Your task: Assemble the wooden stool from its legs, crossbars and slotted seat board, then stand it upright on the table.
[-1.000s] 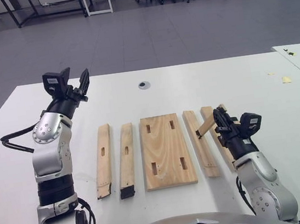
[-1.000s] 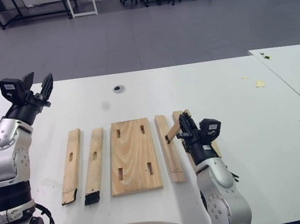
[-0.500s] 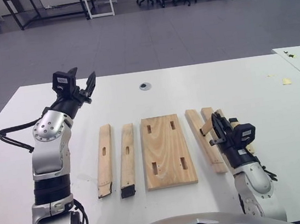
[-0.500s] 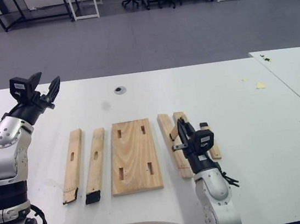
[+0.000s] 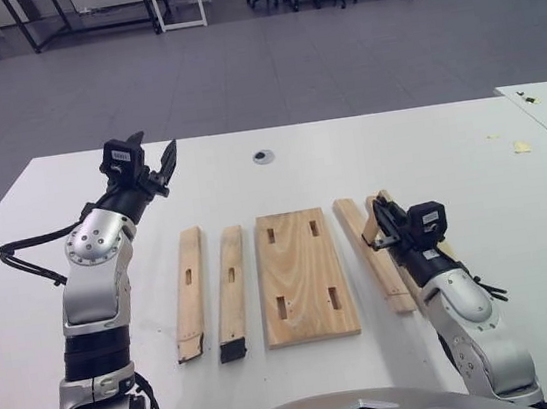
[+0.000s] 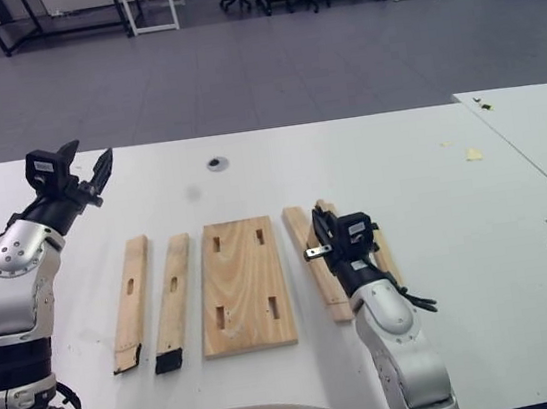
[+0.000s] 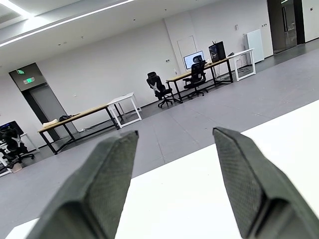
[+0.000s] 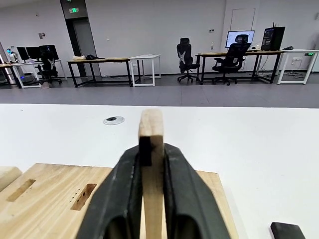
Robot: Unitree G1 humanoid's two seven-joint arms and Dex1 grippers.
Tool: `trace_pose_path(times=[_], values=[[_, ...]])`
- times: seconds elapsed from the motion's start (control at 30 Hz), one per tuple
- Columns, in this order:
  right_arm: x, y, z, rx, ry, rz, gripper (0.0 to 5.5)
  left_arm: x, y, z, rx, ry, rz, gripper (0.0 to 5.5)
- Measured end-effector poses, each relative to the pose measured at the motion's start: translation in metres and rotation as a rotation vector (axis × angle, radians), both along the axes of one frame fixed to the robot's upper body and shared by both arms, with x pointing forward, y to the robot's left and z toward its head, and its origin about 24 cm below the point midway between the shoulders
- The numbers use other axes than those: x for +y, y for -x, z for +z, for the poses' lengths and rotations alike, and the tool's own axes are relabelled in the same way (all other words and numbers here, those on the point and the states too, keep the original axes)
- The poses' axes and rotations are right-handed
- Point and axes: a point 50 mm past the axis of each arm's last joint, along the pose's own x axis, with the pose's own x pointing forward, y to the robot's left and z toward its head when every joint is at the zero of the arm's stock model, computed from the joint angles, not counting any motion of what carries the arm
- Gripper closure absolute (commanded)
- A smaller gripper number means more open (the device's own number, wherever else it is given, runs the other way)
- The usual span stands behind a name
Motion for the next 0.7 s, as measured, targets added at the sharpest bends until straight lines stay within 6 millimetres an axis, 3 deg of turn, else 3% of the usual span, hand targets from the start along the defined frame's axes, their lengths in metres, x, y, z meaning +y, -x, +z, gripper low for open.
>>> trace_pose_path(times=[0.7], values=[[0.003, 0.006, -0.0028, -0.03, 0.102, 0.0, 5.09, -0.0074, 0.0043, -0.0039, -0.008, -0.032, -0.011, 2.74]])
